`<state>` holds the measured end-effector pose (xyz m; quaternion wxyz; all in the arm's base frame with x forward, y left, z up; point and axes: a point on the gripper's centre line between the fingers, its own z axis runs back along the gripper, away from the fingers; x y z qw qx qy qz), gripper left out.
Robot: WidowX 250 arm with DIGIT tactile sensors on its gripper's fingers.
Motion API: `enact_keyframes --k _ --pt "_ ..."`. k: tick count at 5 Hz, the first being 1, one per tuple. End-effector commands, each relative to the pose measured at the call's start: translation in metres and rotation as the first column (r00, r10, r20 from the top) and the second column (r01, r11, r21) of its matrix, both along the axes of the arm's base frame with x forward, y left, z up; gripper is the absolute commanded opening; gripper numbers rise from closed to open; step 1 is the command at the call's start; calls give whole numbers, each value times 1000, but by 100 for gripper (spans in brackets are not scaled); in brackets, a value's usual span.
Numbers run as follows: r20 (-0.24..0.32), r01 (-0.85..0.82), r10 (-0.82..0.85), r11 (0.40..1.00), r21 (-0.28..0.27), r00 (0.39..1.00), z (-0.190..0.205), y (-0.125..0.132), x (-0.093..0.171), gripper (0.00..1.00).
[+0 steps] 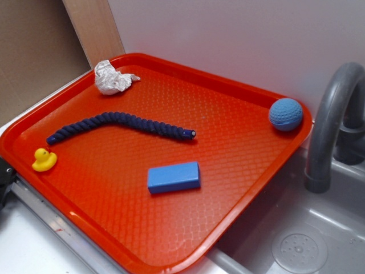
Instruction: Grab the blue block.
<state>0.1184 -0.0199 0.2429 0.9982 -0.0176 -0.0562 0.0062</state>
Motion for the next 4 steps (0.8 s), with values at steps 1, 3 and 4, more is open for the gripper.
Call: enact_keyframes --k 1,3,4 --pt "0 0 0 1000 0 1000 0 0 0 100" --pt "4 96 -96 995 -17 995 -3 -40 28 100" --pt "27 170 -169 985 -25 985 -3 -66 40 100"
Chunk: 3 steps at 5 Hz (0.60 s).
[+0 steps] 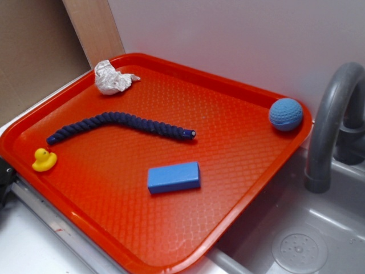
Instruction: Grab the blue block.
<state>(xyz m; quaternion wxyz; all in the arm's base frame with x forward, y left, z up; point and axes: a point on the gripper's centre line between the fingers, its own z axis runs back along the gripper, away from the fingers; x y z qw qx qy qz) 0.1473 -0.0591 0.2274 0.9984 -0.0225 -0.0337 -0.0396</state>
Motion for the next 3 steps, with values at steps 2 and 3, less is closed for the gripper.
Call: enact_keyframes --k 2,3 --pt "64 393 -393 919 19 917 -1 -113 27 100" --pt "41 549 -551 835 47 834 -17 -149 33 100"
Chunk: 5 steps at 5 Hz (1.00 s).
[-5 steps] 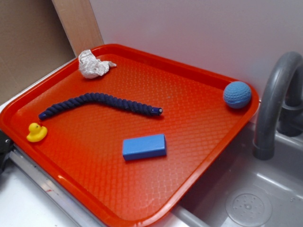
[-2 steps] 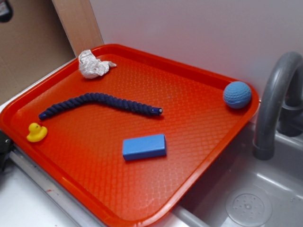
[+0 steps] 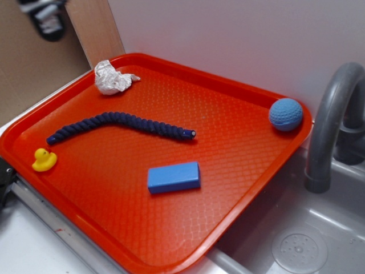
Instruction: Grab the blue block.
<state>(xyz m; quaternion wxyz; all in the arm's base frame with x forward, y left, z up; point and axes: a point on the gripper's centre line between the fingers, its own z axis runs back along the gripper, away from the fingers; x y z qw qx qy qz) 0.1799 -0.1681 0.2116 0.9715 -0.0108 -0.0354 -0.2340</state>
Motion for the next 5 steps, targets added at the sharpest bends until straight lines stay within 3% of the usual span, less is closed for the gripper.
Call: enact_keyframes --k 1,3,5 --pt "-33 263 -261 964 35 965 -34 -58 7 100" --pt "-150 337 -321 936 104 935 -97 -59 4 100" --pt "-246 428 -405 903 44 880 -156 -70 -24 100"
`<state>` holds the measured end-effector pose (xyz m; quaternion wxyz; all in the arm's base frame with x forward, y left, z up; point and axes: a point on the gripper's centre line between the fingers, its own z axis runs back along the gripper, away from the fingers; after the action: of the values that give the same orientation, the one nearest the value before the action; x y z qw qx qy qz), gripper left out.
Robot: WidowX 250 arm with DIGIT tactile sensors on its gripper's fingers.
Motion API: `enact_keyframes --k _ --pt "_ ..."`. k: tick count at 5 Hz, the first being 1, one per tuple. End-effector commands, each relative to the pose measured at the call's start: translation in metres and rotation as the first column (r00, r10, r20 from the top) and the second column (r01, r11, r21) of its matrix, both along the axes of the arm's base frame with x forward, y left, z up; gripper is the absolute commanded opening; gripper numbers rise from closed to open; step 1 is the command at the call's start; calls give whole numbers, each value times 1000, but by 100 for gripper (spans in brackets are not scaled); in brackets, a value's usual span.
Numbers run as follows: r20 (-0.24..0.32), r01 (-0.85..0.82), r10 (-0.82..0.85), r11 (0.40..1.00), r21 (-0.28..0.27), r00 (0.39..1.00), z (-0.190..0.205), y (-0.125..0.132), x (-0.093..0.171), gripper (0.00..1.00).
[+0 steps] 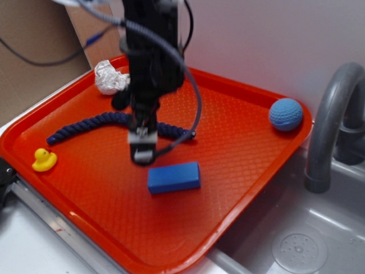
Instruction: Grab the blue block.
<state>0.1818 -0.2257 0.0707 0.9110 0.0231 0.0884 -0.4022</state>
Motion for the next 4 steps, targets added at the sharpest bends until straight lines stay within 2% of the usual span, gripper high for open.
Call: enact_keyframes --k 1,2,3,4 --pt "-61 86 -90 994 -63 994 -33 -24 -31 100" --pt "-74 83 -85 996 -29 994 -42 -31 -28 100" --pt "-70 62 -60 997 35 996 -46 -35 -29 94" --pt "-51 43 -39 996 84 998 -46 -37 -33 0"
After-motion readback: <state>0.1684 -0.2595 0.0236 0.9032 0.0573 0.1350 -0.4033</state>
